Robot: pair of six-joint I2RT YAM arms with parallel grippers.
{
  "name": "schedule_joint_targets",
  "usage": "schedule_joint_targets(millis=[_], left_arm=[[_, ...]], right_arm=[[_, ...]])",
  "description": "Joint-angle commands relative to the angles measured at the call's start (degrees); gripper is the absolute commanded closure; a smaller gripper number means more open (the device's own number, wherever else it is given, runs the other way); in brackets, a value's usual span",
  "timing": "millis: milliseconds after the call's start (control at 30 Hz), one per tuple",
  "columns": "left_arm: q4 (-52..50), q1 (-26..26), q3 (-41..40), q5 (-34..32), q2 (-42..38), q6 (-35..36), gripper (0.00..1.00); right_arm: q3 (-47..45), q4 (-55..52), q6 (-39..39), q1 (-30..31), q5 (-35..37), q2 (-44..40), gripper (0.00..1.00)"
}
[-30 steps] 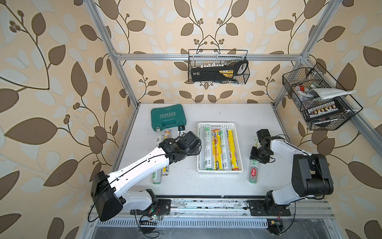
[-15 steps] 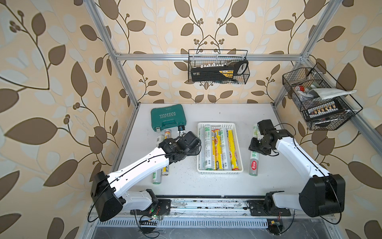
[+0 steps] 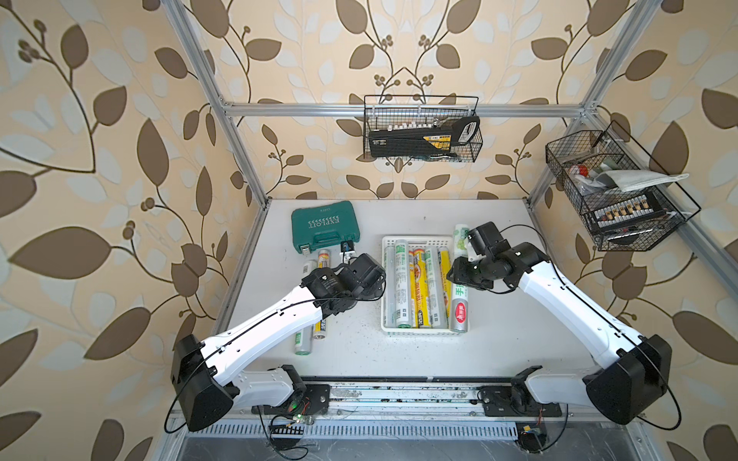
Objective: Put the plastic wrap into the basket
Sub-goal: Place the plastic wrap in the basket.
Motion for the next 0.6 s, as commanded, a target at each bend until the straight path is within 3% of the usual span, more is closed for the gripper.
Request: schedule_joint_targets(millis=[0, 567], left_arm=[[-0.9, -0.2, -0.4, -2.2, -2.1, -0.2, 0.01], [-1.4, -0.2, -1.9, -3.9, -4.3, -0.4, 0.01]], right_arm=[[3.2, 5.4, 3.7, 2.6, -0.7, 2.2, 0.69], [8.4, 9.2, 3.8, 7.6, 0.5, 16.1, 0.69]])
